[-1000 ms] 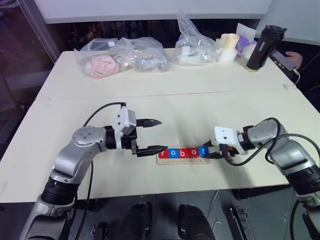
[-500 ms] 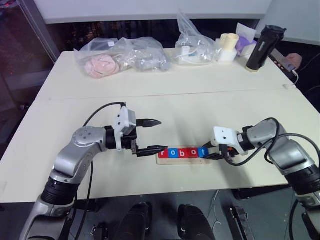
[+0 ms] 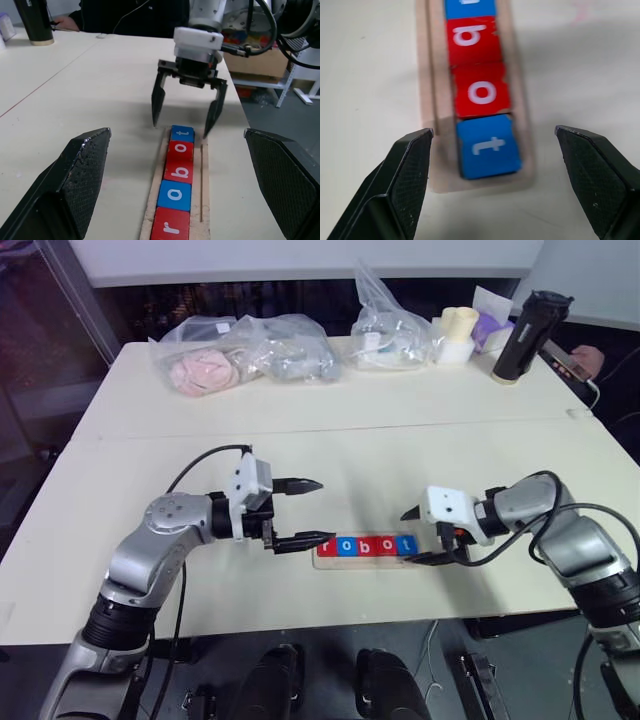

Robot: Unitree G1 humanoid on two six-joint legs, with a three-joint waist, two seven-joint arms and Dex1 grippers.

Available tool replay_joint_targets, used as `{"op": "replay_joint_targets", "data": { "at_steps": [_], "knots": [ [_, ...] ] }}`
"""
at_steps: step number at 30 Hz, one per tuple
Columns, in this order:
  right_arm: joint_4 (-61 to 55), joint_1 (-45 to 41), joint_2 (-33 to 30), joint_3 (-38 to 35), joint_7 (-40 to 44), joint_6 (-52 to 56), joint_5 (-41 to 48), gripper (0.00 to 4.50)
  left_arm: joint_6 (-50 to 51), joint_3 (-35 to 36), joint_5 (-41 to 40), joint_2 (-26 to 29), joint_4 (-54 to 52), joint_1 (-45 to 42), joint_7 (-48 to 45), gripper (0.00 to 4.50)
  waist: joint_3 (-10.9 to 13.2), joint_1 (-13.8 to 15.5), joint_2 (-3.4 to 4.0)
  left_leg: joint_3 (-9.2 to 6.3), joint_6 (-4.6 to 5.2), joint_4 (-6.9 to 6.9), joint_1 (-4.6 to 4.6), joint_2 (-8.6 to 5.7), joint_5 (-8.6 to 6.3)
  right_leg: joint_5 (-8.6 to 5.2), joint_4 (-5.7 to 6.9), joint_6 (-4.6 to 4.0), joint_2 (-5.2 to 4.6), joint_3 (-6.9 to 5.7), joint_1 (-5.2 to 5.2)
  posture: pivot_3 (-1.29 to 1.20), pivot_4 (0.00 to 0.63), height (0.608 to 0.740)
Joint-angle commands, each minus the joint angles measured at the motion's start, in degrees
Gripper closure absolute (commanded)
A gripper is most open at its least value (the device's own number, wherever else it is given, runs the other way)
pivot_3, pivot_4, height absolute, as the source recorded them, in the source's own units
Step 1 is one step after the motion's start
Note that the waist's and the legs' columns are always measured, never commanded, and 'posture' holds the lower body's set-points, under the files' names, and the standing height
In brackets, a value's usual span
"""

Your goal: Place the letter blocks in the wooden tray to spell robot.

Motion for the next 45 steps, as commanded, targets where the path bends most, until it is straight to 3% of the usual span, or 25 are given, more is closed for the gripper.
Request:
{"op": "replay_joint_targets", "data": {
  "at_steps": [1,9,30,45],
  "knots": [
    [1.1,-0.8,-2.1,-3.3,-1.8,-1.8,-0.3,0.49,-0.4,0.8,-1.0,0.1,-1.4,-0.4,-0.2,0.0,0.0,0.0,0.0,0.0,0.0,0.0,0.0,0.0,0.0,0.0,0.0,-0.01,0.0,0.0,0.0,0.0,0.15,0.738],
    [4.9,-1.0,-2.0,-3.4,-3.8,-4.2,-1.3,0.49,-0.5,0.6,-0.9,0.1,-1.3,-0.6,-0.5,0.0,0.0,-0.1,0.0,0.0,0.0,-0.01,0.0,0.0,0.01,0.0,0.03,0.0,0.01,0.0,-0.02,0.0,0.15,0.738],
    [1.0,0.1,0.3,-1.6,-3.9,-2.4,-1.0,0.49,0.0,0.7,-0.7,0.3,-1.4,-0.3,0.2,0.0,0.0,-0.1,0.0,0.0,0.01,0.01,0.0,0.0,0.01,0.0,0.04,0.0,0.01,0.0,-0.01,0.0,0.15,0.738],
    [1.7,0.6,-2.6,-3.7,-3.3,-3.1,-0.5,0.49,0.0,0.7,-0.9,0.1,-1.3,-0.3,0.3,0.0,0.0,-0.1,0.0,0.0,0.0,0.01,0.0,0.0,0.01,-0.01,0.03,-0.01,0.01,0.0,0.0,0.0,0.15,0.738]
  ]
}}
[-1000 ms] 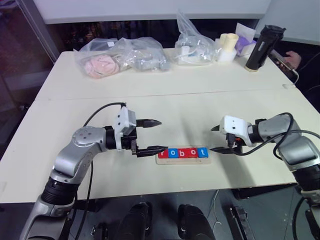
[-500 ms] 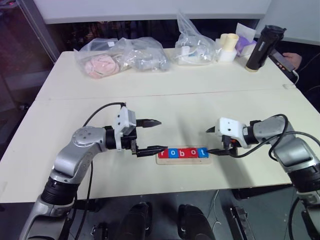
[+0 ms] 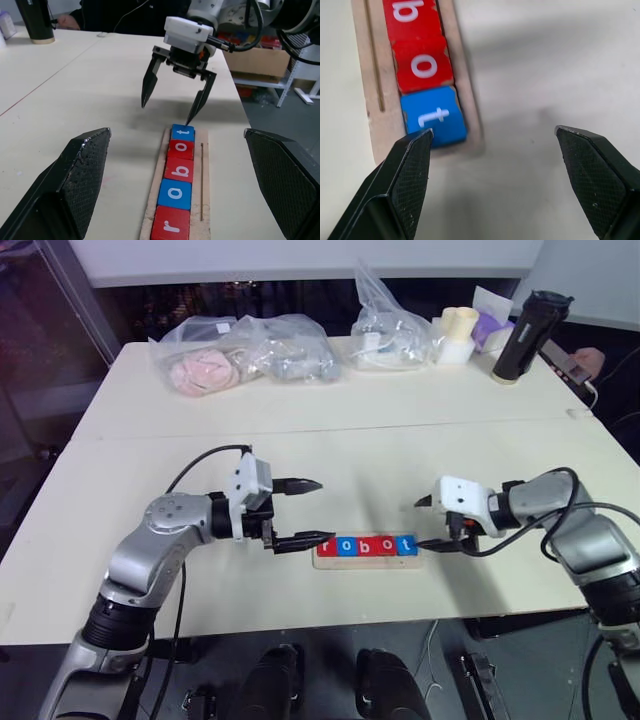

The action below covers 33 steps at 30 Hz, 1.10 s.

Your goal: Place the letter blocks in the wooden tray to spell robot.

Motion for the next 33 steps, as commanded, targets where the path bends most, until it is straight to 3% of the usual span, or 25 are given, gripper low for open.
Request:
{"op": "replay_joint_targets", "data": {
  "at_steps": [1,18,33],
  "knots": [
    [-0.6,0.3,-1.0,-1.9,-0.1,-1.1,0.7,0.49,-0.3,0.6,-0.8,-0.1,-1.2,-0.4,0.1,0.0,0.0,0.0,0.0,0.0,0.0,0.0,0.0,0.0,0.0,0.0,0.0,0.0,0.0,0.0,0.0,0.0,0.15,0.738],
    [-2.3,-0.1,1.7,0.7,-0.3,-0.4,0.2,0.49,0.2,0.6,-0.6,0.2,-1.8,0.1,0.4,0.0,0.0,0.0,0.0,0.0,0.0,0.0,0.0,0.0,0.0,0.0,0.01,0.0,0.0,0.0,0.0,0.0,0.15,0.738],
    [-1.2,1.5,-1.6,-1.8,-1.0,-1.9,0.2,0.49,0.7,0.3,-0.6,0.1,-1.2,-0.3,0.7,0.0,0.0,-0.1,0.0,0.0,0.0,0.01,0.01,0.01,0.0,0.0,0.02,0.0,0.0,0.0,0.0,0.0,0.15,0.738]
  ]
}}
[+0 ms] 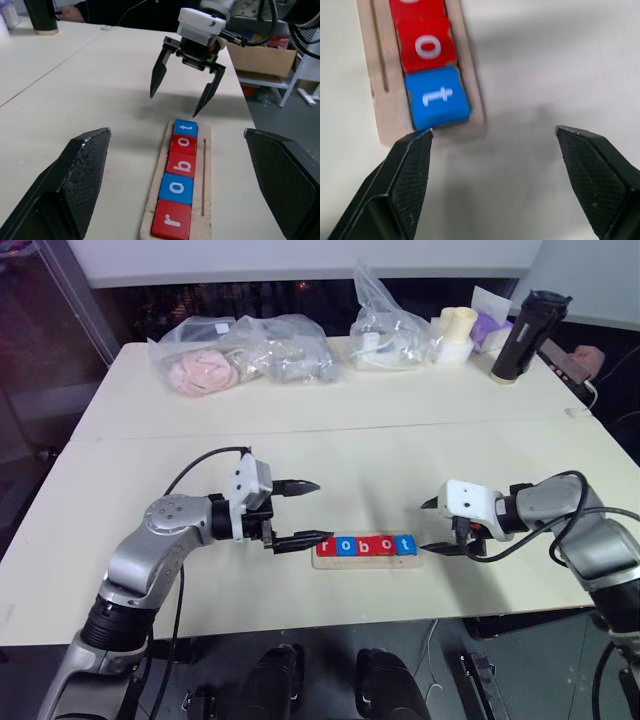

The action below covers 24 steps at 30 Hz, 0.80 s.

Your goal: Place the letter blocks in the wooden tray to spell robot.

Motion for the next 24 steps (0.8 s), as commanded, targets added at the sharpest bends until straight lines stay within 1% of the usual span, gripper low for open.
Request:
{"op": "replay_joint_targets", "data": {
  "at_steps": [1,9,16,20,24],
  "knots": [
    [0.5,-0.9,-0.1,-1.4,-0.4,-1.2,0.2,0.49,-0.6,0.3,-0.7,-0.1,-1.2,-0.7,-0.3,0.0,0.0,0.0,0.0,0.0,0.0,0.0,0.0,0.0,0.0,0.0,0.0,0.0,0.0,0.0,0.0,0.0,0.15,0.738],
    [1.2,-2.4,2.4,0.5,-0.8,-1.3,-0.4,0.49,-0.2,0.8,-1.1,0.3,-2.1,-0.1,-0.2,0.0,0.0,0.1,0.0,0.0,0.0,0.0,0.0,0.0,0.0,0.0,0.0,0.0,0.0,0.0,0.0,0.0,0.15,0.738],
    [0.6,-2.5,2.7,0.9,-0.4,-1.4,-0.6,0.49,0.0,0.9,-1.1,0.3,-2.6,0.3,0.5,0.0,0.0,0.0,0.0,0.0,0.0,0.0,0.0,0.0,0.0,0.0,0.0,0.0,0.01,0.0,0.0,0.0,0.15,0.738],
    [-0.8,-0.9,0.1,-0.5,0.1,-2.0,-0.8,0.49,0.6,0.8,-0.6,0.8,-2.9,0.8,0.8,0.0,0.0,0.1,0.0,0.0,0.0,0.0,0.0,0.0,0.0,0.0,0.0,0.01,0.0,0.0,0.0,0.0,0.15,0.738],
    [-5.6,3.1,-3.1,-4.6,0.5,0.1,1.6,0.49,2.6,1.1,-0.9,1.5,-3.5,1.3,2.0,0.0,0.0,0.2,0.0,0.0,0.0,0.0,-0.01,-0.01,0.0,0.0,0.0,0.01,0.0,0.0,0.0,0.0,0.15,0.738]
  ]
}}
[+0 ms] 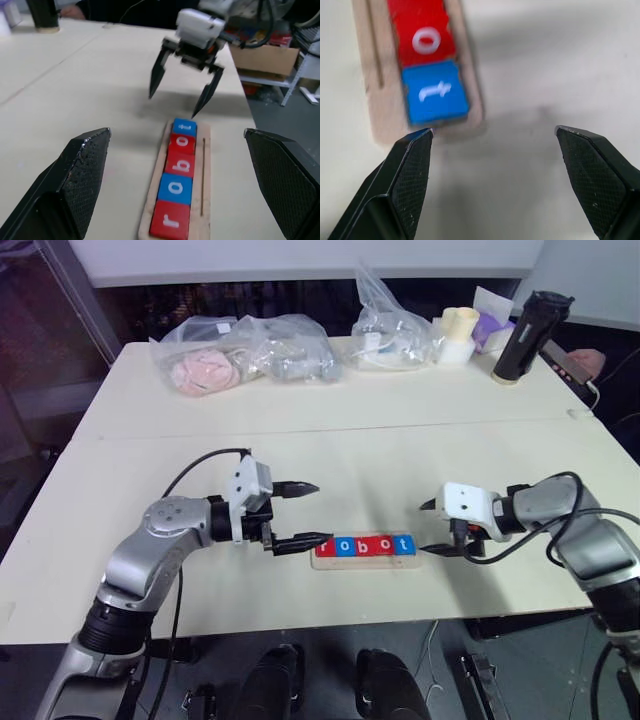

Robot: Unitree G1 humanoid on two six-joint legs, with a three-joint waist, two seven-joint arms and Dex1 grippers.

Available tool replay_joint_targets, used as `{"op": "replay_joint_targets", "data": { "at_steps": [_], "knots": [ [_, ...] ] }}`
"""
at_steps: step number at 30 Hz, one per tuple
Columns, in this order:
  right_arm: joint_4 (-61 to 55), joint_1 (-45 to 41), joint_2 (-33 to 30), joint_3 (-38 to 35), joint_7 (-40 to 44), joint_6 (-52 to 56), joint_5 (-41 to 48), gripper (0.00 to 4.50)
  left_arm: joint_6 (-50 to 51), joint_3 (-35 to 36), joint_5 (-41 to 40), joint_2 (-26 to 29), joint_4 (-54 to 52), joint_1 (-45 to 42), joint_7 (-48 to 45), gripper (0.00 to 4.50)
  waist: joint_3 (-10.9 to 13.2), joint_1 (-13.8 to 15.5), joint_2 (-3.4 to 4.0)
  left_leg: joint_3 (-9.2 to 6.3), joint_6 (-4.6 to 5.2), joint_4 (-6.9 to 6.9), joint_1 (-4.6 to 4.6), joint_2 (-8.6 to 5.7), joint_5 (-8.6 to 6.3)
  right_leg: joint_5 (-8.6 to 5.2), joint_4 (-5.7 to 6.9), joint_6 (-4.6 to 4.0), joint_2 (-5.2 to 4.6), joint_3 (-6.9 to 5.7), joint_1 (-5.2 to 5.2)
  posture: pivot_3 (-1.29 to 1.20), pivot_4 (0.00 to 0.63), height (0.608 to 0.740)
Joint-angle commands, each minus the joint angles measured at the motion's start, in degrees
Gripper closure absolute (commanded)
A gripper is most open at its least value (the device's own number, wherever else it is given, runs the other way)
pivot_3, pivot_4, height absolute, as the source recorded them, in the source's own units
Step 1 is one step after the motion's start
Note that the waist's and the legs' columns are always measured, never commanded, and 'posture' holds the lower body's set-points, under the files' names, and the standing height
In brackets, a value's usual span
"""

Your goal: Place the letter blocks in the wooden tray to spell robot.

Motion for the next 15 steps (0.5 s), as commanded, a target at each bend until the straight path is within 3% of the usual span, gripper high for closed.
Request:
{"op": "replay_joint_targets", "data": {
  "at_steps": [1,10,15],
  "knots": [
    [-6.8,3.6,-3.0,-5.9,0.0,2.3,3.3,0.49,1.7,1.4,-1.2,1.0,-2.6,0.5,0.9,0.0,0.0,0.0,0.0,0.0,0.0,0.0,0.0,0.0,0.0,0.0,0.0,0.0,-0.01,0.0,0.0,0.0,0.15,0.738],
    [-28.2,19.5,-3.0,-20.5,-6.7,18.5,11.6,0.49,7.1,6.1,-4.8,3.6,-7.3,6.4,4.9,0.0,0.0,-0.1,0.01,-0.03,-0.02,-0.05,0.01,0.05,-0.02,-0.03,0.01,-0.03,-0.01,0.02,-0.02,0.0,0.15,0.738],
    [-33.2,21.5,-1.5,-23.1,-11.4,24.6,14.4,0.49,7.4,7.4,-5.1,5.2,-8.5,8.9,5.6,0.0,0.0,-0.1,0.01,-0.02,-0.14,0.01,0.01,0.04,-0.09,-0.03,0.0,-0.04,-0.04,0.02,0.03,0.0,0.15,0.738]
  ]
}}
